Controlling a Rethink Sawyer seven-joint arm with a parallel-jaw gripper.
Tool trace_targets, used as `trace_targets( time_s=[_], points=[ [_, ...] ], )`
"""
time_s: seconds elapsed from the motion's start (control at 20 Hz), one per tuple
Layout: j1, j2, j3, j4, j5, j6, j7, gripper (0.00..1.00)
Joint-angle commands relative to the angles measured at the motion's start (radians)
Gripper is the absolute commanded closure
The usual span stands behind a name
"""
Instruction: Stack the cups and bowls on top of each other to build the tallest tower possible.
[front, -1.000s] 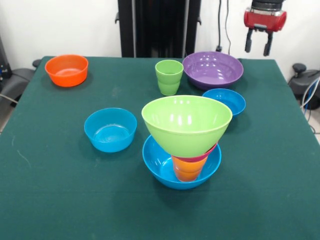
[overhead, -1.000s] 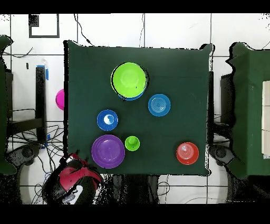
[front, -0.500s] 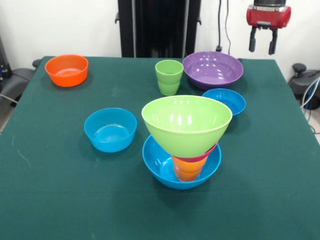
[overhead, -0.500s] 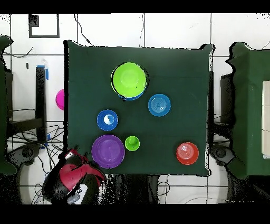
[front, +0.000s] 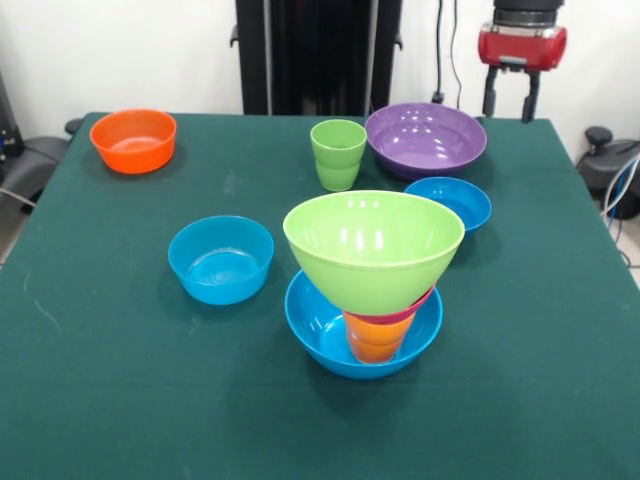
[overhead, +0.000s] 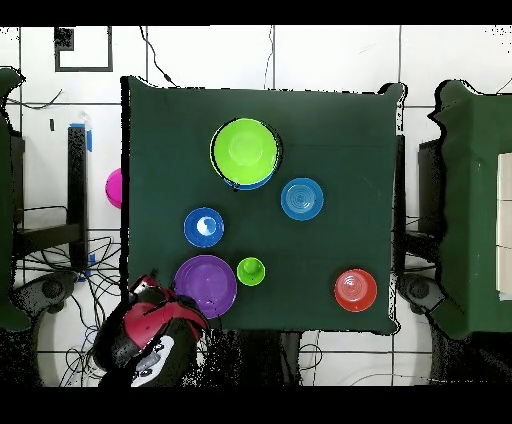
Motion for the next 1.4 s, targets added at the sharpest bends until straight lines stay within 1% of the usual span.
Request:
trace_targets(
  time_s=[0.05, 0.35, 0.7, 0.9, 0.95, 1.05, 1.25, 1.4],
  points=[
    [-0.002, 0.131, -0.003, -0.076, -0.078, -0.066, -0.049, 0.00],
    [-0.001, 0.211, -0.056, -0.111, -0.115, -0.142, -0.049, 0.00],
    [0.022, 0.237, -0.086, -0.118, -0.118, -0.163, -0.037, 0.00],
    [0.038, 0.338, -0.114, -0.155, -0.099, -0.244, -0.026, 0.00],
    [0.047, 0.375, -0.120, -0.175, -0.083, -0.271, -0.023, 0.00],
    [0.061, 0.420, -0.124, -0.199, -0.057, -0.302, -0.013, 0.00],
    [0.085, 0.458, -0.113, -0.223, -0.021, -0.334, 0.007, 0.00],
    [0.098, 0.452, -0.102, -0.224, -0.009, -0.331, 0.021, 0.00]
  ],
)
